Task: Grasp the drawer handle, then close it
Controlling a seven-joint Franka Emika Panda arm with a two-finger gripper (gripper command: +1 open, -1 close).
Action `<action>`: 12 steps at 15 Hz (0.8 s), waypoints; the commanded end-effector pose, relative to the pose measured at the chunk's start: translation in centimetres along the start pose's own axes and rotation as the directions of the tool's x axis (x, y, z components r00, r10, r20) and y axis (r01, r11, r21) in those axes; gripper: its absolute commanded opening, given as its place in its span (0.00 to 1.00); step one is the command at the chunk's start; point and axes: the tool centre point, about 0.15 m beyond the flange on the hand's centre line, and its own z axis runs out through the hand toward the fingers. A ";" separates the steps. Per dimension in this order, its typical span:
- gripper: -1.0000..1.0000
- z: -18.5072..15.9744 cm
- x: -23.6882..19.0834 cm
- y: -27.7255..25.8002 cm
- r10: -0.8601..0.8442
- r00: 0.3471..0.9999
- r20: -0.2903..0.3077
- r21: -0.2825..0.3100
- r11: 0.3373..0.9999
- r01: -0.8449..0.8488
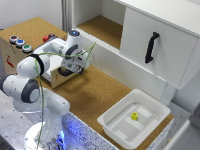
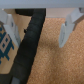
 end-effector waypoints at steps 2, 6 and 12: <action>0.00 3.1 0.8 -1.7 0.038 0.999 0.015 -0.028 0.999 -0.038; 0.00 3.1 1.4 -3.0 0.025 1.000 0.000 -0.056 0.998 -0.025; 0.00 4.7 1.4 -6.4 0.068 0.998 0.019 -0.061 0.996 -0.066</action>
